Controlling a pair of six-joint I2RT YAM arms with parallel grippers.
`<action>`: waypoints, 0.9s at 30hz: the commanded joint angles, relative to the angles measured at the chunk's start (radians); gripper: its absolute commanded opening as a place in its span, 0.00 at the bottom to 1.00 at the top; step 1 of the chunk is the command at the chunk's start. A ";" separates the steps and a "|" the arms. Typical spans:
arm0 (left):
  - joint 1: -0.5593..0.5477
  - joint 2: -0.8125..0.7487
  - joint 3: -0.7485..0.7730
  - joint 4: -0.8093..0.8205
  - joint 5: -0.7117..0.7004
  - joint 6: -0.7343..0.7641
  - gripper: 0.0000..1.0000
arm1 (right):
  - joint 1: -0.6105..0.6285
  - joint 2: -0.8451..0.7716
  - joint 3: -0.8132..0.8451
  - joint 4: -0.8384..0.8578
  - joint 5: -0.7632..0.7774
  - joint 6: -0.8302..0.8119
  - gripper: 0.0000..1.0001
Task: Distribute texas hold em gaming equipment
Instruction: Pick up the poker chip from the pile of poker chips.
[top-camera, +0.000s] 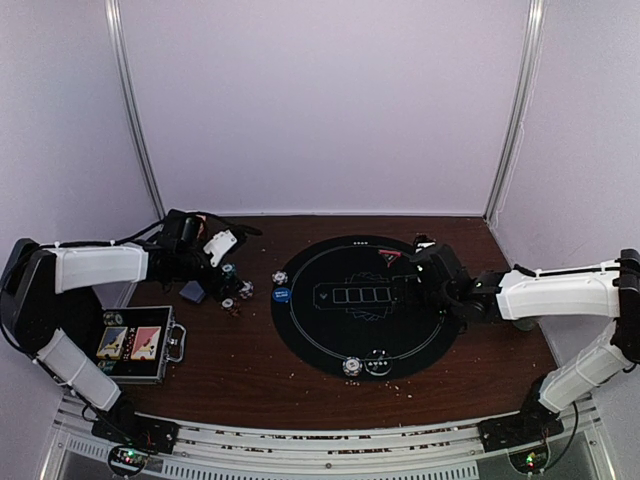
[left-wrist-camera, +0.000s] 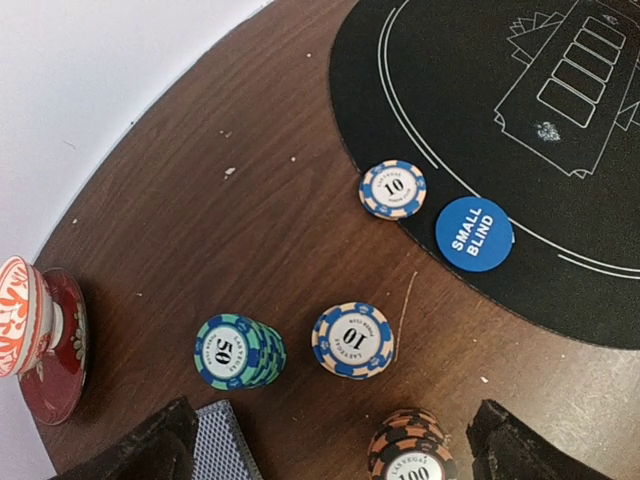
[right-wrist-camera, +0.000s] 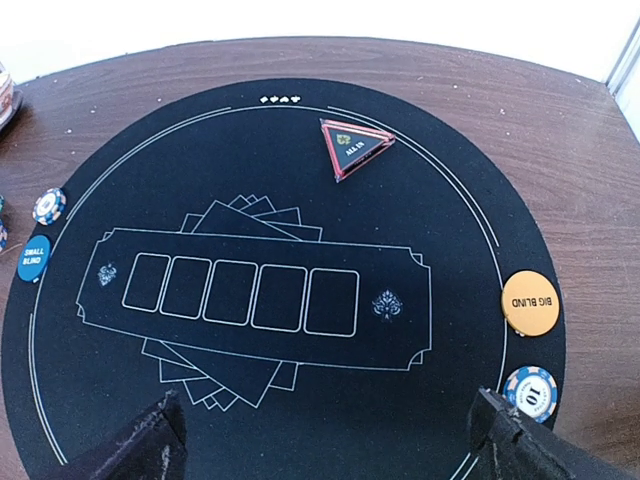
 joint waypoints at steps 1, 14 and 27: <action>0.022 0.002 0.040 0.030 -0.023 -0.021 0.98 | 0.006 0.020 0.001 0.028 0.001 -0.006 1.00; 0.060 -0.027 0.048 0.010 -0.020 -0.030 0.98 | 0.006 0.012 -0.005 0.027 0.008 -0.013 1.00; 0.132 0.031 0.070 0.055 -0.023 -0.082 0.98 | 0.006 0.023 -0.005 0.029 0.013 -0.019 1.00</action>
